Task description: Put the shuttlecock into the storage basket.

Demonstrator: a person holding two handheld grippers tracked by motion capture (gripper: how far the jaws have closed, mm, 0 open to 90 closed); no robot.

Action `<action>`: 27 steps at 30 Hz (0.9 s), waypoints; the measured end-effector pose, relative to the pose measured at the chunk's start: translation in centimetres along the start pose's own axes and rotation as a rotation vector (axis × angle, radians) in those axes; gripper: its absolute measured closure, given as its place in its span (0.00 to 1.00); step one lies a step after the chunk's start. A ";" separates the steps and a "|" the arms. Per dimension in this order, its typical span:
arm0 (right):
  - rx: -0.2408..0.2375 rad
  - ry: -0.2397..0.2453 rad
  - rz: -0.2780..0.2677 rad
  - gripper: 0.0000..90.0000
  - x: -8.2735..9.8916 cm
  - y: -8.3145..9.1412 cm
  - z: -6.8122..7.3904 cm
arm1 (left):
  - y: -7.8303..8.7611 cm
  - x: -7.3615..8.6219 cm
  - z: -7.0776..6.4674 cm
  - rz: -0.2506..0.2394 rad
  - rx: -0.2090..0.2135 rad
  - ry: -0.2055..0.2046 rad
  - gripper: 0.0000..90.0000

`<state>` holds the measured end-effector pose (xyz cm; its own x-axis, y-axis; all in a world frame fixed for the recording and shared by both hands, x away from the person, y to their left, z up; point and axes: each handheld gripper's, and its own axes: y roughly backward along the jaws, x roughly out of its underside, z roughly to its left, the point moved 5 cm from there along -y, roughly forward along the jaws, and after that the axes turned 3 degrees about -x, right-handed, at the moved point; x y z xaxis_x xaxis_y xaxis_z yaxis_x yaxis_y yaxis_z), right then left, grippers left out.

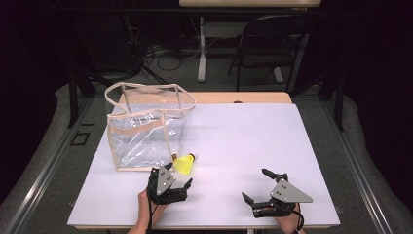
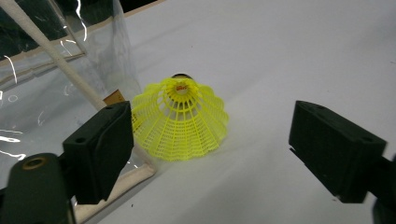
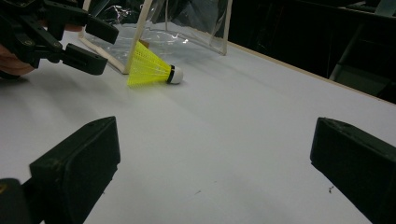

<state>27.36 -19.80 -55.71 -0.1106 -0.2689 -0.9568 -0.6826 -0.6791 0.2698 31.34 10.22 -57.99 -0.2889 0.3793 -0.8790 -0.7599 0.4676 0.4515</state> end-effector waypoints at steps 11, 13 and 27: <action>0.001 0.002 0.002 0.01 0.0 0.0 0.0 | -1.4 0.0 -0.4 0.054 -0.002 0.061 0.38; 0.002 0.003 0.003 0.01 0.0 0.0 0.0 | -1.7 0.0 -0.5 0.070 0.004 0.092 0.42; 0.000 0.007 0.010 0.01 0.1 0.0 0.0 | -2.7 -0.4 -0.6 0.092 -0.026 0.207 0.67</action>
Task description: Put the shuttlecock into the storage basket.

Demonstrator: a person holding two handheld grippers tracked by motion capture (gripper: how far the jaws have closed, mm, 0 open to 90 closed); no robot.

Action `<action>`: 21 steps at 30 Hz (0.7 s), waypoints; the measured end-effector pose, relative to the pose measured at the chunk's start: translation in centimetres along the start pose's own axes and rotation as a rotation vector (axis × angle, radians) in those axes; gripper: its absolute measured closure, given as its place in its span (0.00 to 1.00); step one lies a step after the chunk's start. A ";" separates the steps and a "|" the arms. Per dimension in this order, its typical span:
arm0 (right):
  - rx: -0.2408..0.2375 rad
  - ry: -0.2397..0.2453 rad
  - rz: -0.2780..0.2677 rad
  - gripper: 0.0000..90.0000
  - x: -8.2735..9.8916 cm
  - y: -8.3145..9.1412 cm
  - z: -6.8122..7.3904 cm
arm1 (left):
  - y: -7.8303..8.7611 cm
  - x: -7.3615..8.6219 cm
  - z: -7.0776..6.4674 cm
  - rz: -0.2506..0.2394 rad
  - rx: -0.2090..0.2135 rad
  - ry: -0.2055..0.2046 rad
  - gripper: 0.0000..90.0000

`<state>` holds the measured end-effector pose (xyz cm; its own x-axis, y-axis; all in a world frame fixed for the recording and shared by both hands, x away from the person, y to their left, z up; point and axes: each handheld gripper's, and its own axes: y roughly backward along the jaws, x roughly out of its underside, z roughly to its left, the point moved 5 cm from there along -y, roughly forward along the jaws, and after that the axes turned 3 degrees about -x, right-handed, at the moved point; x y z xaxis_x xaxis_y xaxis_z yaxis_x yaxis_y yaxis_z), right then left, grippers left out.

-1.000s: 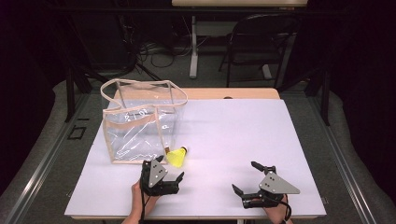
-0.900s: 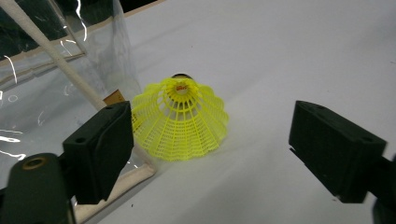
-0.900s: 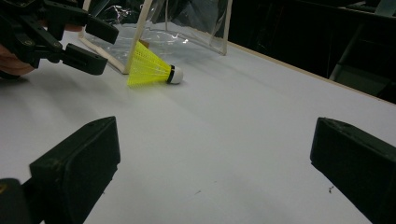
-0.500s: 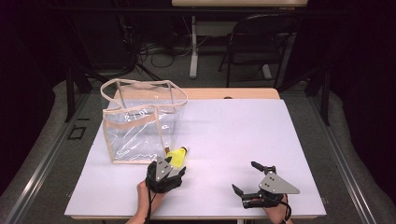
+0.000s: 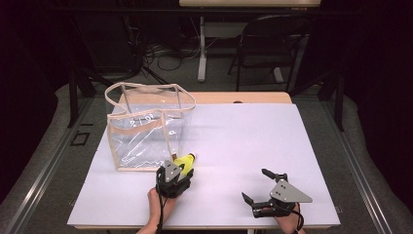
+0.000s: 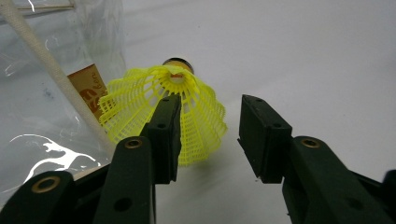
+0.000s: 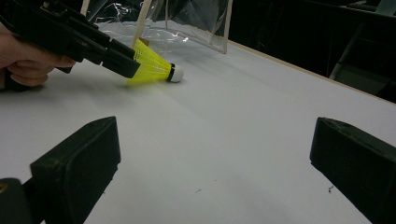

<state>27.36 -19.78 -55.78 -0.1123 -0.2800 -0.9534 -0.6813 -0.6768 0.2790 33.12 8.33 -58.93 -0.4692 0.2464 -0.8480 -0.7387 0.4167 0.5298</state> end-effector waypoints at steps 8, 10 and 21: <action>0.000 0.000 0.000 0.02 0.0 0.0 0.1 | 0.0 -0.1 -0.1 -0.016 -0.007 0.032 0.77; 0.000 0.001 0.000 0.02 0.0 -0.1 0.1 | -0.1 -0.1 -0.3 -0.015 -0.001 0.027 0.81; -0.002 0.004 0.004 0.02 0.0 -0.1 0.1 | 0.1 -0.1 -0.3 -0.033 0.004 0.041 0.97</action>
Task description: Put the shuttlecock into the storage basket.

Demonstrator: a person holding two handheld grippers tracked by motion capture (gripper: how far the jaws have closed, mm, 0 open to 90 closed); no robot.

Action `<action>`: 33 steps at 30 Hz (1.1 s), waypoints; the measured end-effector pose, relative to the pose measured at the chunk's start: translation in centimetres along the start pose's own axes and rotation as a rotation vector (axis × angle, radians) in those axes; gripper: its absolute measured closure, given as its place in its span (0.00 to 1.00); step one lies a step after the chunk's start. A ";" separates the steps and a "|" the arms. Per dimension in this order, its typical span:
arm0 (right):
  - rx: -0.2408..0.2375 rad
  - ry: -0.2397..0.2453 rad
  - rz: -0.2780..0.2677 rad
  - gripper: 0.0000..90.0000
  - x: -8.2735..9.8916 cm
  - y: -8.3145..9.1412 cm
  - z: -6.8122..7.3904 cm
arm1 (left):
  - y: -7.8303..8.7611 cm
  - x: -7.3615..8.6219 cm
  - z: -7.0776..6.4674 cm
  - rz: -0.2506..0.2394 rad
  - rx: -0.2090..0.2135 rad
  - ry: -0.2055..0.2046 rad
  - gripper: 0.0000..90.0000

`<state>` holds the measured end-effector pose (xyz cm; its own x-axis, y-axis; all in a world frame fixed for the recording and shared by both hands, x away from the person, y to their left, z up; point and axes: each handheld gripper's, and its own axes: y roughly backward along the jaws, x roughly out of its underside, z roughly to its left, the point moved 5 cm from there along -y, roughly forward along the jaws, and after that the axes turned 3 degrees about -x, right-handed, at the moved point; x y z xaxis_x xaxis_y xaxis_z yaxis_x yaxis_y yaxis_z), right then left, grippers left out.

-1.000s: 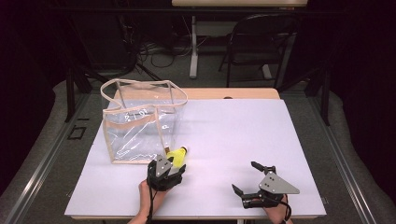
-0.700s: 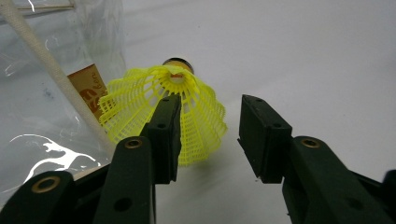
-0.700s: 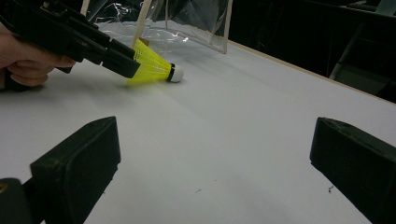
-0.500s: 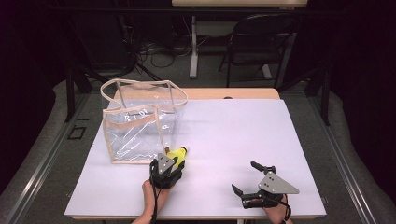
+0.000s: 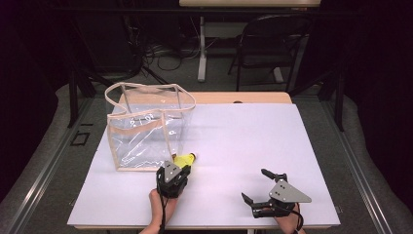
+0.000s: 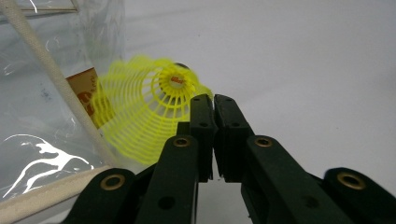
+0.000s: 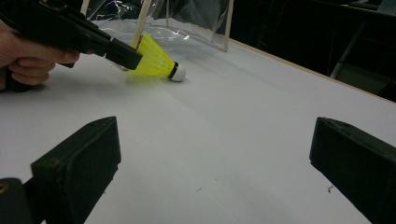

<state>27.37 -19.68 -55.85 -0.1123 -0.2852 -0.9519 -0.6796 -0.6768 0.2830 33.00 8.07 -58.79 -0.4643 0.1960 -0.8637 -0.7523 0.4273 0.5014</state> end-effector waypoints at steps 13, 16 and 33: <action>0.000 0.003 0.001 0.02 0.0 0.0 0.0 | 0.3 0.0 0.0 -0.029 0.001 0.006 1.00; 0.000 0.000 0.002 0.02 0.0 0.1 0.0 | 0.3 0.0 -0.1 -0.030 0.008 0.002 1.00; 0.000 0.000 -0.004 0.02 -0.1 0.1 0.0 | 0.7 -0.1 -0.3 -0.052 0.034 -0.023 1.00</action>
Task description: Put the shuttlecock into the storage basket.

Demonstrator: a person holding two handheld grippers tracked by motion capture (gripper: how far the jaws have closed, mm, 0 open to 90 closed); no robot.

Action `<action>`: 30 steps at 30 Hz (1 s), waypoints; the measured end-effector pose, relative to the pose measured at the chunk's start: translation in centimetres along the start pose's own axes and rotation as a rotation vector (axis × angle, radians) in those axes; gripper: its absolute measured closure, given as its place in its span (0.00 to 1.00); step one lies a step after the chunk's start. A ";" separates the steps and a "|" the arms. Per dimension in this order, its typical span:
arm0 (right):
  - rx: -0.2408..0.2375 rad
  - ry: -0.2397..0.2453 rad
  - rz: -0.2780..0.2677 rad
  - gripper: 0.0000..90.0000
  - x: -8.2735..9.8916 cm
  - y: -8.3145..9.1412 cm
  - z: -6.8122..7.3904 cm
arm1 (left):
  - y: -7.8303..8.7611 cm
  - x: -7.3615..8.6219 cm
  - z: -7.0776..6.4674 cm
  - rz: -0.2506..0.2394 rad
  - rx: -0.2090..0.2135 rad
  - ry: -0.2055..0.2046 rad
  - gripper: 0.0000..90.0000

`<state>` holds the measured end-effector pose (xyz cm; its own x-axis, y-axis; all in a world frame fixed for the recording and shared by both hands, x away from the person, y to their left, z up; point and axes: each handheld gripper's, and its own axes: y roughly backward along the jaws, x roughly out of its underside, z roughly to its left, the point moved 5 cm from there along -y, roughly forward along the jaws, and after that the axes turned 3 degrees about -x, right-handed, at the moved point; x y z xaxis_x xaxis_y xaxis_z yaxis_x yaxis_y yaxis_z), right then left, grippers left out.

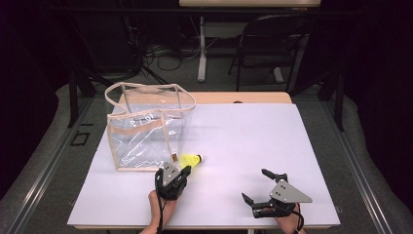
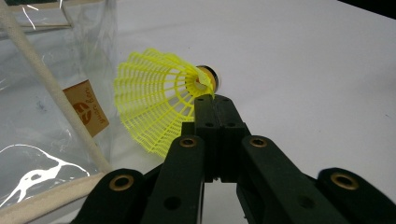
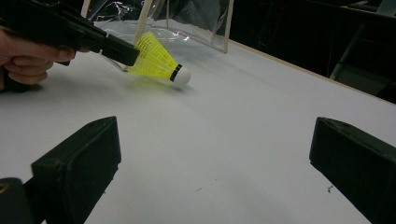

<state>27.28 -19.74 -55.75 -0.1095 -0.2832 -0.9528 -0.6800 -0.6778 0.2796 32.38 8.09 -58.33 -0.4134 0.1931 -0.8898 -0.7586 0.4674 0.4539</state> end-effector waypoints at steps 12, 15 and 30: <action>-0.001 -0.002 0.001 0.02 0.0 0.0 0.0 | 0.4 -0.5 0.2 -0.028 0.006 -0.019 1.00; -0.001 0.000 0.001 0.02 0.0 0.0 0.0 | 0.5 -0.7 0.3 -0.034 0.006 -0.029 1.00; 0.000 0.003 0.001 0.02 0.0 0.0 0.0 | 1.0 -1.4 0.7 -0.062 0.005 -0.052 1.00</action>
<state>27.26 -19.75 -55.73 -0.1080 -0.2855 -0.9523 -0.6801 -0.6774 0.2803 32.58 8.94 -56.63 -0.3390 0.2086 -0.9174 -0.7791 0.4843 0.3981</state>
